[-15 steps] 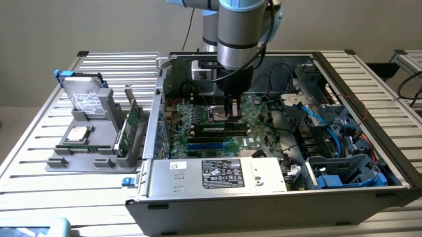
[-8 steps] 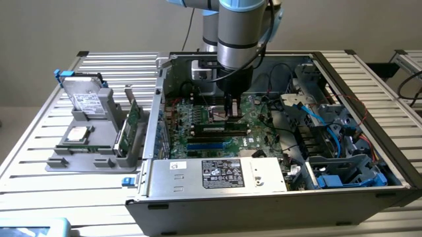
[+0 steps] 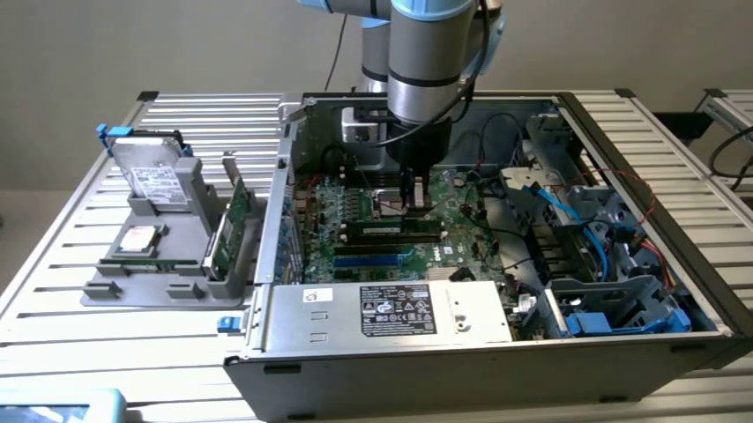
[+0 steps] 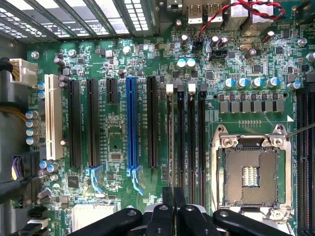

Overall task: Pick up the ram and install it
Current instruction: 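Insert the ram into the slot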

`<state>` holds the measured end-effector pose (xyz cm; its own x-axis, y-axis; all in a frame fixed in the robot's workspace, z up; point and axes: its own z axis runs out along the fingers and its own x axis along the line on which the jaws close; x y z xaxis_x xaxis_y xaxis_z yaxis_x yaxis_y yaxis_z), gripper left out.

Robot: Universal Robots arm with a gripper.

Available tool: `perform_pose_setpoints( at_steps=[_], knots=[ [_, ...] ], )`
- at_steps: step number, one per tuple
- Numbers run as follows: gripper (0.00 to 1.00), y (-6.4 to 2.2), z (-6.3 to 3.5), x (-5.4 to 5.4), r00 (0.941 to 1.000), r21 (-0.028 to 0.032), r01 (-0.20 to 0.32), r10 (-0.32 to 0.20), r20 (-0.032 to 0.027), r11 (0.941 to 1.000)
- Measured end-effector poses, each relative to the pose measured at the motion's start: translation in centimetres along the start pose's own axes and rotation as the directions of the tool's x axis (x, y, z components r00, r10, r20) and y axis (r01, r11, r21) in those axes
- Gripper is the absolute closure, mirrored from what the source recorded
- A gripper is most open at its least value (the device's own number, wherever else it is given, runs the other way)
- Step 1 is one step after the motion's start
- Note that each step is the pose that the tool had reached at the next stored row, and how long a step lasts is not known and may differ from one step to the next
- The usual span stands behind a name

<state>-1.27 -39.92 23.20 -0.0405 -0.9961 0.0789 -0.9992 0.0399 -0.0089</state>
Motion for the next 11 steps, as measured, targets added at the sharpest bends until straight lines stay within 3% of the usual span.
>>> perform_pose_setpoints(
  at_steps=[11],
  knots=[
    [0.88,0.00,0.01,0.02,1.0000,0.0001,0.001,-0.001,0.0001,1.0000]
  ],
)
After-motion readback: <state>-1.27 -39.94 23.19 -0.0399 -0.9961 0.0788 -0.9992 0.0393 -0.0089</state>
